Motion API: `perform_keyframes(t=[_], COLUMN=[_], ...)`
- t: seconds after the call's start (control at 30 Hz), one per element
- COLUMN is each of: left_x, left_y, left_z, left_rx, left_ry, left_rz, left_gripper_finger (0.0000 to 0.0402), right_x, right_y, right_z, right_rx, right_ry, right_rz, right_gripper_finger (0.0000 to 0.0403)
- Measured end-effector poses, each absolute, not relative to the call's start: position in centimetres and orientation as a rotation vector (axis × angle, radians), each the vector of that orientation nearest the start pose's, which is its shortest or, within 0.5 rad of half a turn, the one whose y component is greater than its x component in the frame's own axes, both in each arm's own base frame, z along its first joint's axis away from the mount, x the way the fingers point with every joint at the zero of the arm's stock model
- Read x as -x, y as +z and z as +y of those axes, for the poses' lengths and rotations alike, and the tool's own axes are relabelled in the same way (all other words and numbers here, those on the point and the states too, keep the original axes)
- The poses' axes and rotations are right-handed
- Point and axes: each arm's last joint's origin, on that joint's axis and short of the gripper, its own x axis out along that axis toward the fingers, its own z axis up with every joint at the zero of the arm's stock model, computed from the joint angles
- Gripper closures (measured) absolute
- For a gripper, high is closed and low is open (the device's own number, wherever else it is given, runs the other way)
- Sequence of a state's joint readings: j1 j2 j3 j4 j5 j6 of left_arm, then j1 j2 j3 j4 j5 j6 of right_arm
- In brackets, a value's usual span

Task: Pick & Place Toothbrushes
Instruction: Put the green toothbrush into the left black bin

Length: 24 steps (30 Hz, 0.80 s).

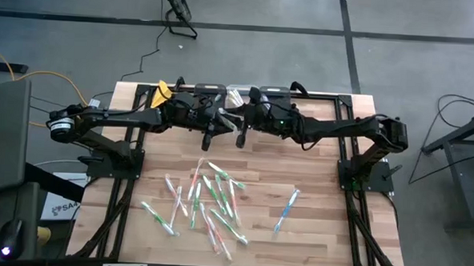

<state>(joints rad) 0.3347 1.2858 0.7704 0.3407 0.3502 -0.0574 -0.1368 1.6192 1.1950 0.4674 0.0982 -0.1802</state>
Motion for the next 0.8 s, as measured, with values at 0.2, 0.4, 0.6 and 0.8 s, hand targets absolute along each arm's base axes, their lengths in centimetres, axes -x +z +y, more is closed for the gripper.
perform_keyframes(t=[0.2,0.4,0.6,0.8], left_x=[-26.9,-25.9,-23.5,-21.5], left_y=[26.8,26.7,26.6,27.1], left_z=[8.4,8.8,11.3,14.2], left_rx=[0.119,0.071,0.110,0.200], left_ry=[0.037,0.172,0.349,0.513], left_rz=[0.205,0.283,0.381,0.583], left_gripper_finger=[0.0382,0.0382,0.0382,0.0381], right_x=[-36.9,-34.3,-31.7,-30.5], right_y=[32.6,34.4,35.2,34.9], right_z=[-5.6,-5.6,-5.2,-5.0], right_rx=[0.110,0.022,-0.022,-0.035], right_ry=[-0.282,-0.359,-0.406,-0.404], right_rz=[0.008,0.081,0.215,0.314], right_gripper_finger=[0.0297,0.0195,0.0141,0.0141])
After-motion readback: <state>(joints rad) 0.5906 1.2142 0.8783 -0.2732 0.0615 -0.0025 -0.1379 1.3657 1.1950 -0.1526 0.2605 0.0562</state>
